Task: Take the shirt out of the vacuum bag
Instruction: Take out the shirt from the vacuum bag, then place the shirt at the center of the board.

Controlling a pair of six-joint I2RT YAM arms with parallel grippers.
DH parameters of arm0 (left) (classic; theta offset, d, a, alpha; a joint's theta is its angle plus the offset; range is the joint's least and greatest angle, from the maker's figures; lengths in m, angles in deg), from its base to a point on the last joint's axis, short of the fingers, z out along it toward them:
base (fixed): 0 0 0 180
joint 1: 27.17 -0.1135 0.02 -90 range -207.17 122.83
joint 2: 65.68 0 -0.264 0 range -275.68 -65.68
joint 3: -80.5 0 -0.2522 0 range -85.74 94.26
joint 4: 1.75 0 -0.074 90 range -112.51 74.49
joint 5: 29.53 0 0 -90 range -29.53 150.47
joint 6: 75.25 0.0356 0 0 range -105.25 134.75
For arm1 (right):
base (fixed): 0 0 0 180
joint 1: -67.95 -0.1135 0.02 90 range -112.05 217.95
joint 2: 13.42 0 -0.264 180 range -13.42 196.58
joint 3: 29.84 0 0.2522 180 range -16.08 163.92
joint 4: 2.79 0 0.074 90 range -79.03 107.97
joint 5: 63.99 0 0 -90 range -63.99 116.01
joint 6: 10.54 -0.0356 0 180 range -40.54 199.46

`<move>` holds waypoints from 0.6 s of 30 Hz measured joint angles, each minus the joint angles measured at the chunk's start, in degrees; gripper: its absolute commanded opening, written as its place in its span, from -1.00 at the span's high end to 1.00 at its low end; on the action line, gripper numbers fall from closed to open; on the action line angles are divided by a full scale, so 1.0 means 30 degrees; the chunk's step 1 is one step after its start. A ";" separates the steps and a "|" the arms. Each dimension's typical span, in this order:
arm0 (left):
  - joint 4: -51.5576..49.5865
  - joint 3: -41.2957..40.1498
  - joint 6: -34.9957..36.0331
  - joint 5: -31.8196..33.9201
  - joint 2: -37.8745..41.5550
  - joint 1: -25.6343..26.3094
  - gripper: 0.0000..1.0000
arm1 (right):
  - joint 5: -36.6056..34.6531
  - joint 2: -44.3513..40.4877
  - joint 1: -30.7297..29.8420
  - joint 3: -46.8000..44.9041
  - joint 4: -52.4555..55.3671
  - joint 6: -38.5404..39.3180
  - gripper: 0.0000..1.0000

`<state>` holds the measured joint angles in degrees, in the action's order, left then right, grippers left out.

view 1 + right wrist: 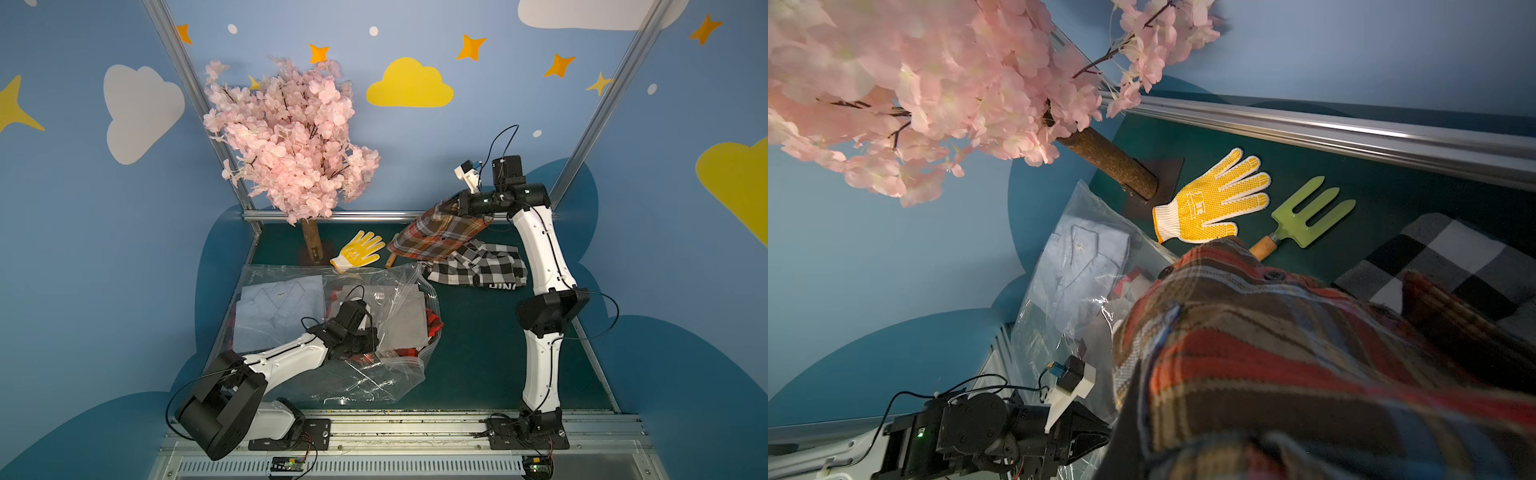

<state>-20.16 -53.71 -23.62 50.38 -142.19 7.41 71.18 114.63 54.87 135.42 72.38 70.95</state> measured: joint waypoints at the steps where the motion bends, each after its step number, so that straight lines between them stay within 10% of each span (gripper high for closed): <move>1: 0.0000 -0.0036 -0.0007 0.0000 0.0051 0.0000 0.95 | 0.0138 0.0153 0.0029 0.0109 0.0051 0.0007 1.00; 18: -0.0138 -0.0284 -0.0291 0.0007 0.0408 0.0000 0.94 | 0.4269 0.0401 0.1377 0.0073 -0.6047 -0.0313 1.00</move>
<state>-20.57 -54.56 -24.50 50.40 -140.97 7.41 83.99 115.83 59.00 135.64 54.23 70.01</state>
